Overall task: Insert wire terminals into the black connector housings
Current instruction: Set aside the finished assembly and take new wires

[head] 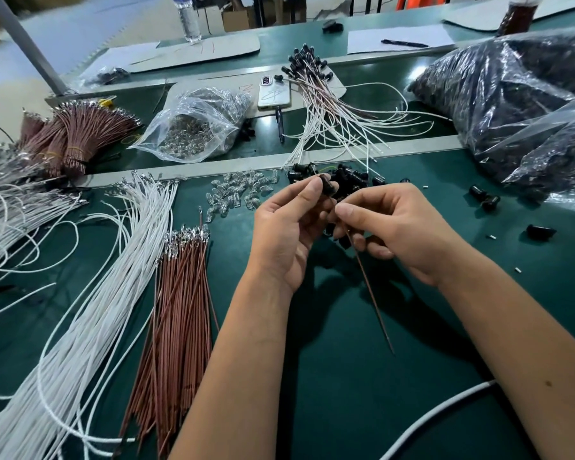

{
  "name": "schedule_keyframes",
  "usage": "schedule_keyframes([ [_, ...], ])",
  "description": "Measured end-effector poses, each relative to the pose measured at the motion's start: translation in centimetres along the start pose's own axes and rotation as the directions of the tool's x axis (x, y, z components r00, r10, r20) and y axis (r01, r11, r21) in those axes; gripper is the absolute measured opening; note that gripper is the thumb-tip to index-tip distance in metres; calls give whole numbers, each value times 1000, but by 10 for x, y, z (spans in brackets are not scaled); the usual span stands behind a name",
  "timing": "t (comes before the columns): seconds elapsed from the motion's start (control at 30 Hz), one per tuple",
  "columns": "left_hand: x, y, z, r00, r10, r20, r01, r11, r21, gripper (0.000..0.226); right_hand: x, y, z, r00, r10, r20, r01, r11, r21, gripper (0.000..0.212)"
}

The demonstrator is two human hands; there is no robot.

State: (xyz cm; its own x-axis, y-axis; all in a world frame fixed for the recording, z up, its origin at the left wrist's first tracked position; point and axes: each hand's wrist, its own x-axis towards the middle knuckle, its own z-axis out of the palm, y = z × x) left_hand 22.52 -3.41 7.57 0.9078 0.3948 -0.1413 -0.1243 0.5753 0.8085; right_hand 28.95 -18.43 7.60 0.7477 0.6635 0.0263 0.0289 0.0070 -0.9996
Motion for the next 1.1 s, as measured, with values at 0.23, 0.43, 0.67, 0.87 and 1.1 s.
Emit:
schedule_keyframes([
  [0.23, 0, -2, 0, 996, -11, 83, 8, 999, 34, 21, 1, 0, 4, 997, -16, -71, 15, 1000, -18, 10],
  [0.43, -3, -2, 2, 991, 5, 131, -9, 1000, 27, 28, 0, 0, 2, 997, -42, -66, 40, 999, -27, 11],
  [0.67, -4, 0, 2, 990, 8, 142, -10, 1000, 19, 21, 1, 2, -1, 995, -64, -73, 61, 997, -49, 13],
  [0.87, -2, 0, -1, 991, 29, 133, -33, 999, 22, 21, 2, 4, -2, 997, -67, -48, 65, 996, -59, 12],
  [1.1, -1, 0, -3, 988, 52, 142, -57, 998, 29, 30, 2, 6, -3, 995, -86, -59, 81, 993, -84, 10],
])
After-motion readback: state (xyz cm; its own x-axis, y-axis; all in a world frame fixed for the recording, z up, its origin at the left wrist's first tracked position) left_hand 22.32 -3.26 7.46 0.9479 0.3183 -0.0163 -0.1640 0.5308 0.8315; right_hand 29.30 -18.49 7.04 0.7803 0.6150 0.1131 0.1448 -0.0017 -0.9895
